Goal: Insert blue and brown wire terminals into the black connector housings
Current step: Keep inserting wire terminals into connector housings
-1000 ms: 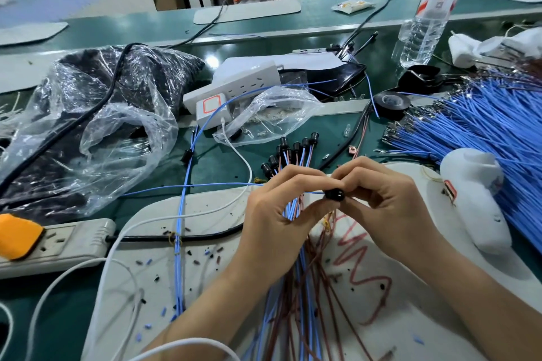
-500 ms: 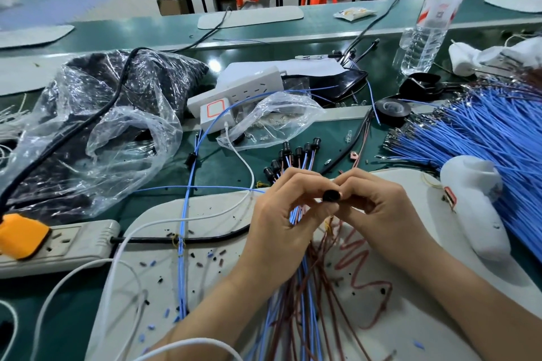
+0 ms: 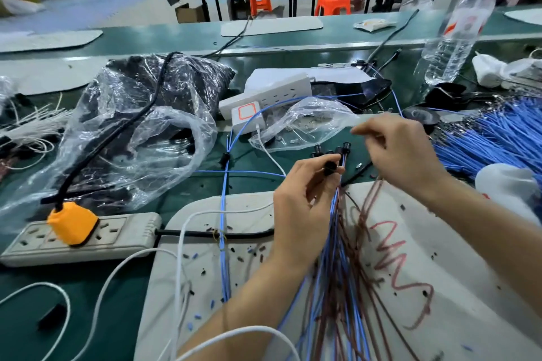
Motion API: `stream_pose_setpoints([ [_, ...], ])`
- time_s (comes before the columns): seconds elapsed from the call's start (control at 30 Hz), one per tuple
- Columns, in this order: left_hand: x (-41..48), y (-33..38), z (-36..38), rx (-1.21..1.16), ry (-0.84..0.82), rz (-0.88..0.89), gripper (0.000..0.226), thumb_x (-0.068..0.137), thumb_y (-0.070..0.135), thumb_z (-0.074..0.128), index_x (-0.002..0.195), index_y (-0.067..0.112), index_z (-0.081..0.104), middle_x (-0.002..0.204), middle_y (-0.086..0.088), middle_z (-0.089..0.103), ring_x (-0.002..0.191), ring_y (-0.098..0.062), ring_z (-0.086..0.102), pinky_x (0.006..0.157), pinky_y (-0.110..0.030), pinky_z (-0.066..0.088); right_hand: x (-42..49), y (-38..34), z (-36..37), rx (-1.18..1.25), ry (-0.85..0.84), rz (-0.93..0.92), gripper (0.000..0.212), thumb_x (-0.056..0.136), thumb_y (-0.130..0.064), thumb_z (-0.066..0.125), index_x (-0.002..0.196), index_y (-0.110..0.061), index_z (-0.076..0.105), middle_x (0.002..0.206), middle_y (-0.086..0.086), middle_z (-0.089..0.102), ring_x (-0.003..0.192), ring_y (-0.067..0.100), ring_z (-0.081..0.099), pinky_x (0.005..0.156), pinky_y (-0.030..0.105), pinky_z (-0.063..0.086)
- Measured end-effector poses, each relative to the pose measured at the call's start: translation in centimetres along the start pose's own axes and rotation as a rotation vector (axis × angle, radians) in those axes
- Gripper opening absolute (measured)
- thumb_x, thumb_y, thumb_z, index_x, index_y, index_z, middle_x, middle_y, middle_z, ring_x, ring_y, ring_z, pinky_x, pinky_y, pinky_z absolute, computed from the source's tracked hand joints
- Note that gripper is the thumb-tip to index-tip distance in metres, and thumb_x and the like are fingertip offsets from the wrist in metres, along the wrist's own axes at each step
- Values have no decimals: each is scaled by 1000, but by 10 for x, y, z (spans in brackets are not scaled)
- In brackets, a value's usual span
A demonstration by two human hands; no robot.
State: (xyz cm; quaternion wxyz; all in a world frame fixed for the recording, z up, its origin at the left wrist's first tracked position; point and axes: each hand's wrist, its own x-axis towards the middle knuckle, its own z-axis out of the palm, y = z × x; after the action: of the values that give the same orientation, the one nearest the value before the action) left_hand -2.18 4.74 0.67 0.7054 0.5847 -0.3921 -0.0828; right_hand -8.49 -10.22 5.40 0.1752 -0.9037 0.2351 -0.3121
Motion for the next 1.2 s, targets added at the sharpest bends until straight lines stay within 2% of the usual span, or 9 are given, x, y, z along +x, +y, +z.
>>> stream_pose_setpoints([
  [0.17, 1, -1, -2, -2, 31, -20, 24, 89, 9, 57, 108, 23, 63, 103, -9, 68, 98, -16, 66, 89, -25, 50, 56, 33, 11, -291, -270, 273, 35, 83, 6, 49, 107, -7, 71, 114, 20, 66, 106, 35, 60, 90, 35, 47],
  [0.27, 3, -2, -4, -5, 39, -34, 24, 90, 5, 58, 109, 20, 63, 103, -10, 68, 98, -16, 66, 89, -25, 50, 63, 48, 14, -400, -403, 274, 28, 84, 2, 58, 104, -11, 72, 110, 19, 67, 103, 33, 62, 85, 33, 49],
  [0.4, 1, -2, -4, 3, 33, -30, 26, 90, 5, 58, 107, 24, 62, 102, -9, 68, 97, -17, 66, 89, -29, 51, 61, 59, 11, -400, -419, 245, 17, 81, 2, 66, 86, -12, 75, 94, 15, 72, 88, 29, 63, 70, 25, 41],
  [0.5, 1, -1, -4, -3, 21, -33, 26, 90, 5, 59, 108, 23, 63, 102, -9, 68, 96, -18, 66, 89, -31, 52, 59, 56, 3, -281, -351, 242, 10, 78, 0, 72, 83, -7, 73, 86, 15, 71, 73, 21, 59, 69, 22, 42],
  [0.6, 1, -2, -4, -6, -4, -40, 24, 90, 2, 60, 109, 15, 66, 101, -8, 69, 95, -15, 66, 88, -27, 52, 45, 37, -13, 64, -196, 262, 7, 77, 1, 74, 81, -5, 71, 71, 12, 69, 51, 3, 61, 54, 7, 43],
  [0.7, 0, -1, -1, -9, -19, -57, 24, 88, -3, 61, 109, 8, 66, 100, -7, 71, 93, -11, 67, 87, -23, 51, 11, 2, -29, 481, -108, 227, 16, 74, -4, 77, 79, -18, 70, 66, 1, 73, 58, 0, 67, 60, 6, 47],
  [0.77, 0, -1, -1, -29, -32, -69, 23, 87, -5, 60, 106, 5, 66, 98, -5, 71, 91, -9, 67, 86, -21, 50, -13, -19, -34, 625, -114, 154, 20, 71, -4, 76, 82, -20, 70, 74, -5, 75, 68, 4, 71, 68, 9, 51],
  [0.97, -2, 0, 1, -64, -69, -57, 20, 86, -6, 61, 103, 4, 63, 98, -4, 71, 95, -12, 68, 88, -23, 51, -53, -28, -26, 648, -67, 2, 15, 72, -8, 70, 82, -19, 68, 87, -7, 70, 80, 4, 68, 77, 9, 50],
  [1.2, -3, 1, 3, -43, -113, -63, 21, 86, -8, 60, 101, 7, 63, 95, 3, 70, 92, -7, 67, 84, -18, 50, -63, -22, -18, 619, 29, -77, 20, 76, 1, 70, 85, -17, 70, 87, -8, 67, 85, 10, 67, 78, 14, 52],
])
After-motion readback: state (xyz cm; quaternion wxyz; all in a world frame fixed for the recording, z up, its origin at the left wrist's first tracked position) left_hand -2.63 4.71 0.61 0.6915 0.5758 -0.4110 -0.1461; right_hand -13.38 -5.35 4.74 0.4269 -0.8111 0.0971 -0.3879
